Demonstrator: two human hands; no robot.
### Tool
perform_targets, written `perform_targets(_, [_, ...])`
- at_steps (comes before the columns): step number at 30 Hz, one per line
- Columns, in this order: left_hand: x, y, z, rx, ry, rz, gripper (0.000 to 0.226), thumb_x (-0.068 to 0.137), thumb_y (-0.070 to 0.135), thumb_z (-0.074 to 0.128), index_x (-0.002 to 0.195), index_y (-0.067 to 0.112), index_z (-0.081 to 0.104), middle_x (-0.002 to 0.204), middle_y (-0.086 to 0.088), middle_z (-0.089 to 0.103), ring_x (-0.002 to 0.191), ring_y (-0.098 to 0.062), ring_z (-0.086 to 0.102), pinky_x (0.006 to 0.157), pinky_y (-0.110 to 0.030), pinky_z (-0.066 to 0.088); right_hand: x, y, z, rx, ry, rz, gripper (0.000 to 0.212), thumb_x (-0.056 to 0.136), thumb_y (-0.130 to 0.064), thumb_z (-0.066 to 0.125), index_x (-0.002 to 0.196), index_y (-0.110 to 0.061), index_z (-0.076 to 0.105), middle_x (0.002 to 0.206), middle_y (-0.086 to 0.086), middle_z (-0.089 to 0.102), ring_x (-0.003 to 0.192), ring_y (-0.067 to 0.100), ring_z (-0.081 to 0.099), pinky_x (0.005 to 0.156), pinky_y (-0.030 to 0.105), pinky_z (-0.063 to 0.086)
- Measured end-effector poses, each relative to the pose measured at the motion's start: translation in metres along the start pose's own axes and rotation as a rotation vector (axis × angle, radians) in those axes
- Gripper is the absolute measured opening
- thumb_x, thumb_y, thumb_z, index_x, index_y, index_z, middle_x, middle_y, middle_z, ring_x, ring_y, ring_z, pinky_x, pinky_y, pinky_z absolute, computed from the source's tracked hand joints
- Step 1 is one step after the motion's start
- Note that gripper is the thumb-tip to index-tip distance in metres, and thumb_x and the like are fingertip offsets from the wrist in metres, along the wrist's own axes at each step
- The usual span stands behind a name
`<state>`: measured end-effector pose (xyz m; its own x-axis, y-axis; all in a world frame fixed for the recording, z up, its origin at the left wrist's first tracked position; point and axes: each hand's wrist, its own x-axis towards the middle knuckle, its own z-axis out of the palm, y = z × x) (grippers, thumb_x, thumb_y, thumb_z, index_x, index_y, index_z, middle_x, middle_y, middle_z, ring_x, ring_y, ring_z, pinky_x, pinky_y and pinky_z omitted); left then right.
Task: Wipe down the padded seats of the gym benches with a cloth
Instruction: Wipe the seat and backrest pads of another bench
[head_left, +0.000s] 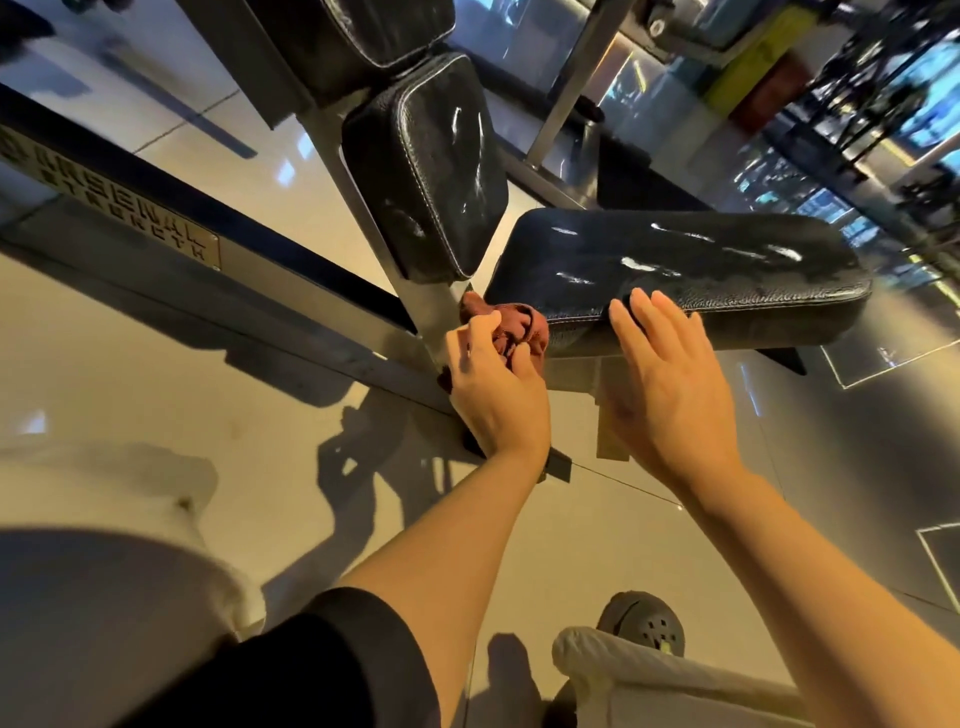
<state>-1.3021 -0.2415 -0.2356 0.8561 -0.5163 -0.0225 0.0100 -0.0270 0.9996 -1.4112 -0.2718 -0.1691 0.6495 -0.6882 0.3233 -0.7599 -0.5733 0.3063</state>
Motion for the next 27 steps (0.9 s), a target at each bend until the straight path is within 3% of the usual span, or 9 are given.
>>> perform_targets(5, [0.0, -0.006, -0.002, 0.024, -0.041, 0.107, 0.029, 0.084, 0.011, 0.071, 0.107, 0.015, 0.055, 0.116, -0.004, 0.053, 0.108, -0.02, 0.055, 0.084, -0.029, 0.051, 0.003, -0.005, 0.003, 0.012, 0.002, 0.038, 0.081, 0.07, -0.01, 0.083, 0.141, -0.002, 0.045, 0.144, 0.021, 0.045, 0.138, 0.039, 0.035, 0.116, 0.055, 0.023])
perform_targets(9, [0.009, -0.012, -0.003, 0.004, -0.03, 0.172, 0.026, 0.086, 0.01, 0.068, 0.11, 0.014, 0.059, 0.121, -0.007, 0.048, 0.104, -0.009, 0.046, 0.083, -0.021, 0.046, 0.004, -0.007, 0.003, 0.014, -0.01, 0.063, 0.081, 0.072, -0.014, 0.083, 0.143, -0.005, 0.044, 0.145, 0.019, 0.044, 0.14, 0.037, 0.032, 0.117, 0.049, 0.016])
perform_targets(11, [0.01, -0.015, -0.002, -0.004, -0.018, 0.136, 0.024, 0.087, 0.009, 0.065, 0.11, 0.013, 0.058, 0.122, -0.008, 0.047, 0.105, -0.01, 0.045, 0.084, -0.018, 0.044, 0.004, -0.008, 0.004, 0.015, -0.009, 0.074, 0.081, 0.073, -0.015, 0.082, 0.143, -0.005, 0.043, 0.146, 0.018, 0.043, 0.141, 0.036, 0.03, 0.118, 0.048, 0.014])
perform_targets(15, [0.005, -0.018, 0.001, -0.02, 0.016, 0.055, 0.023, 0.089, 0.004, 0.06, 0.111, 0.009, 0.054, 0.12, -0.01, 0.053, 0.106, -0.017, 0.052, 0.077, 0.002, 0.039, 0.004, -0.008, 0.004, 0.017, -0.009, 0.09, 0.08, 0.075, -0.017, 0.08, 0.144, -0.006, 0.041, 0.147, 0.017, 0.041, 0.142, 0.035, 0.028, 0.119, 0.048, 0.012])
perform_targets(18, [0.0, -0.013, 0.006, -0.005, 0.017, 0.078, 0.02, 0.091, 0.005, 0.058, 0.109, 0.007, 0.052, 0.122, -0.01, 0.049, 0.103, -0.012, 0.049, 0.081, -0.012, 0.047, 0.005, -0.01, 0.005, 0.018, -0.012, 0.1, 0.08, 0.075, -0.018, 0.079, 0.144, -0.005, 0.041, 0.147, 0.017, 0.041, 0.142, 0.035, 0.027, 0.119, 0.048, 0.012])
perform_targets(21, [-0.006, -0.011, 0.007, 0.026, -0.048, 0.124, 0.021, 0.089, 0.006, 0.062, 0.108, 0.009, 0.053, 0.122, -0.008, 0.046, 0.097, -0.006, 0.044, 0.073, -0.007, 0.044, 0.007, -0.012, 0.008, -0.009, -0.025, 0.111, 0.08, 0.076, -0.022, 0.079, 0.144, -0.006, 0.041, 0.147, 0.017, 0.041, 0.142, 0.036, 0.026, 0.12, 0.049, 0.012])
perform_targets(23, [-0.006, -0.013, 0.006, 0.005, -0.071, 0.143, 0.022, 0.087, 0.006, 0.064, 0.107, 0.01, 0.054, 0.119, -0.008, 0.048, 0.096, -0.008, 0.047, 0.078, -0.018, 0.051, 0.007, -0.012, 0.008, -0.026, -0.03, 0.115, 0.08, 0.077, -0.023, 0.079, 0.145, -0.006, 0.04, 0.147, 0.016, 0.04, 0.142, 0.035, 0.025, 0.12, 0.049, 0.013])
perform_targets(27, [0.0, -0.012, 0.008, -0.034, 0.054, -0.021, 0.021, 0.089, 0.004, 0.06, 0.108, 0.01, 0.052, 0.122, -0.007, 0.051, 0.124, -0.022, 0.044, 0.095, -0.033, 0.047, 0.006, -0.008, 0.004, -0.018, -0.03, 0.077, 0.079, 0.077, -0.023, 0.078, 0.145, -0.006, 0.04, 0.148, 0.017, 0.04, 0.142, 0.036, 0.027, 0.12, 0.049, 0.014])
